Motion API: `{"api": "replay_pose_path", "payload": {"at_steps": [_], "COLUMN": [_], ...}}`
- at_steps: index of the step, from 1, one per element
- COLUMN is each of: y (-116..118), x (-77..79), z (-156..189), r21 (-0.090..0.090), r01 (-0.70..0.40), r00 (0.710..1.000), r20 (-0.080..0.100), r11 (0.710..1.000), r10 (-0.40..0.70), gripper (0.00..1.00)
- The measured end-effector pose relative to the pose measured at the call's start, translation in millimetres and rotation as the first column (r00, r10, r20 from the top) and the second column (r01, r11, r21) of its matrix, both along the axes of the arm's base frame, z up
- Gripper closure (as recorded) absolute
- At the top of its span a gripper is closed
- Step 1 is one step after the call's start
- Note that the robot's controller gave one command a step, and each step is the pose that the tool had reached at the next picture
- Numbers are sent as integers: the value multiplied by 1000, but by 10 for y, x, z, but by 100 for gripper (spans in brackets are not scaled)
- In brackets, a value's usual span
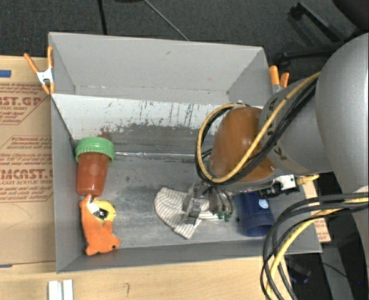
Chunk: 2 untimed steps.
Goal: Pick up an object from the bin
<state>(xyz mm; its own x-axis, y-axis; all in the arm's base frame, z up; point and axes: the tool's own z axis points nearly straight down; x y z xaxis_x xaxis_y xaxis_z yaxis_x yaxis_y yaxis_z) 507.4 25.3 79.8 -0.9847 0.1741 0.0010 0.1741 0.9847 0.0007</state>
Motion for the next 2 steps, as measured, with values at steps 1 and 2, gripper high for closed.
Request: {"api": "replay_pose_path", "payload": {"at_steps": [1,2], "y": [0,-88], "x": [0,80], "z": [0,1315], "r21": [0,-1], "r01": [0,34], "r00": [1000,999], "r20": [0,3], "r11": [1000,999], "r10": [0,-34], "gripper": [100,100]}}
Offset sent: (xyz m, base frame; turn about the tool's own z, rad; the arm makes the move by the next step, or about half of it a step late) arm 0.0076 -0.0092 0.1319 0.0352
